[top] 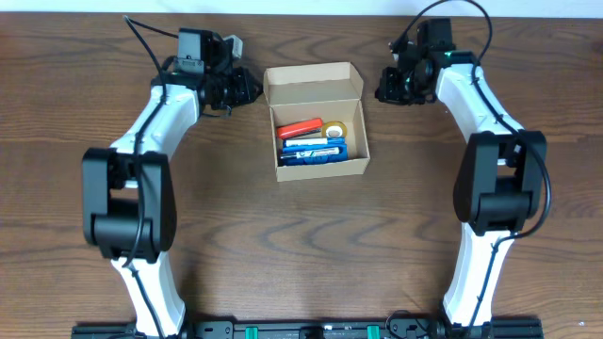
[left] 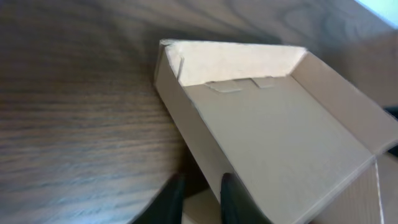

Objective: Pack container
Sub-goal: 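Move both grippers to the box lid's far edge and grasp it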

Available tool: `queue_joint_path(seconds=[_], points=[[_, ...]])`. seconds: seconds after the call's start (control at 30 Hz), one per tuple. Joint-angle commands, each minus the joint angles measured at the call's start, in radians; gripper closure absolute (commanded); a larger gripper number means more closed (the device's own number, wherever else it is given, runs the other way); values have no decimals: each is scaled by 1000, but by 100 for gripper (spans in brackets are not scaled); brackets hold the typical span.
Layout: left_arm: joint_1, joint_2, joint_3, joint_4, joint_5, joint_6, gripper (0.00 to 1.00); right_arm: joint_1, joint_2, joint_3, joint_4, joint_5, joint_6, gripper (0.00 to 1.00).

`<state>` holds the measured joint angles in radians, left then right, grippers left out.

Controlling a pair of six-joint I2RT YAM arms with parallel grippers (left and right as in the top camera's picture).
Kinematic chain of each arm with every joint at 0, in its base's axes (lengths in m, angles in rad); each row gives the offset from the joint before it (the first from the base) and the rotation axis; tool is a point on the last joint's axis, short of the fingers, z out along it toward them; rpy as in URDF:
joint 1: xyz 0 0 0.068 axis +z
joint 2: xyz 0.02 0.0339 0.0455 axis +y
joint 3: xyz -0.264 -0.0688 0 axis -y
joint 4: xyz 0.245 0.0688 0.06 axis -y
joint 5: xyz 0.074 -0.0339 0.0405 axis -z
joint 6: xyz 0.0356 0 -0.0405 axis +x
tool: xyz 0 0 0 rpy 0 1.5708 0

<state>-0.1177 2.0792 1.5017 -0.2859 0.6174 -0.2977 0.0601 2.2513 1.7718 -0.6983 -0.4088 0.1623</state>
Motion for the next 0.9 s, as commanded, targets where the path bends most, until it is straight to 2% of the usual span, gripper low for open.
queue_joint_path(seconds=[0.0,0.33,0.5,0.87], points=[[9,53,-1,33,57,-102,93,-6,48,-1,31,-65,78,99],[18,130,-1,73,83,-180,94,13,107,-1,124,-161,122,99],[18,142,-1,141,134,-224,94,39,107,-1,171,-168,133,99],[18,142,-1,201,219,-226,94,42,107,-1,236,-300,185,99]])
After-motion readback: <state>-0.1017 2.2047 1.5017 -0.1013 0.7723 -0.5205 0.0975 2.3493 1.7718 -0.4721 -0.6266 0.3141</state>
